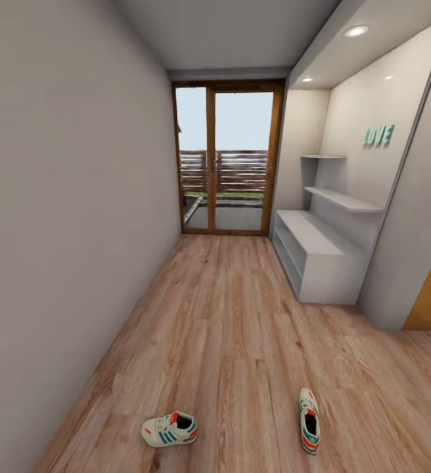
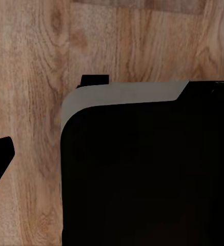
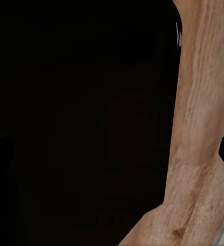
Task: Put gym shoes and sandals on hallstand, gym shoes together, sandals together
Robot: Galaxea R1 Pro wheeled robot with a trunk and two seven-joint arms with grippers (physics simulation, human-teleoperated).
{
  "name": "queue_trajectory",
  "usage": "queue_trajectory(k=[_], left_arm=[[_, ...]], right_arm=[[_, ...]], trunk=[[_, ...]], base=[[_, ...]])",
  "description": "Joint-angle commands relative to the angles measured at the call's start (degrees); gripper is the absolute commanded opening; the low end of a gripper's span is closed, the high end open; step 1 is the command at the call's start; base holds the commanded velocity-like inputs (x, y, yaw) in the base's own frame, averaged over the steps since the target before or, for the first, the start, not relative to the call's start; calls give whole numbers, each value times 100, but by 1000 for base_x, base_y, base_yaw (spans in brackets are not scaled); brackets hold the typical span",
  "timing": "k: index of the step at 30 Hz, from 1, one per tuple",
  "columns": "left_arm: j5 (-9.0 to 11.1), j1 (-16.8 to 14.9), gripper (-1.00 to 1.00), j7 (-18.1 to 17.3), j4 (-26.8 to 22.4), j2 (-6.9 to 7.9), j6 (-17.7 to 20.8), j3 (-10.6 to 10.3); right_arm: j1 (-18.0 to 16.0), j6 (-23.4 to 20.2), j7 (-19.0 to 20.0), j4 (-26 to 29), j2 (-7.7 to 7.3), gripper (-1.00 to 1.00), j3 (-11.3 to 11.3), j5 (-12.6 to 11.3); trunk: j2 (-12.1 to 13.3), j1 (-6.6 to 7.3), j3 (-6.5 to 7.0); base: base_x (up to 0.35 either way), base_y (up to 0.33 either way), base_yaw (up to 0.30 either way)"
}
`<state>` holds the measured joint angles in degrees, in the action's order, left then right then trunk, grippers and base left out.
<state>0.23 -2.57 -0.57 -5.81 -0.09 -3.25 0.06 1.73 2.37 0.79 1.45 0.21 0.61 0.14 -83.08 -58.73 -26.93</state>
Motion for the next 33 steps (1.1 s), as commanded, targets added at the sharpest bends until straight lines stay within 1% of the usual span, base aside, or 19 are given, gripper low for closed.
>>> queue_trajectory(k=[1,6,14,33], left_arm=[[-2,1,100,2,-1,0,0,-2],[-5,1,100,4,-2,0,0,-5],[2,2,100,-4,-7,0,0,-6],[3,2,100,-4,-7,0,0,-6]], right_arm=[[1,0,0,1,-1,100,0,0],[1,0,0,4,-2,100,-2,0],[2,0,0,4,4,100,0,3],[2,0,0,-4,5,100,9,4]], trunk=[[0,0,0],[0,0,0],[0,0,0],[0,0,0]], base=[[214,-264,0],[164,-233,0],[57,-73,0],[234,-224,0]])
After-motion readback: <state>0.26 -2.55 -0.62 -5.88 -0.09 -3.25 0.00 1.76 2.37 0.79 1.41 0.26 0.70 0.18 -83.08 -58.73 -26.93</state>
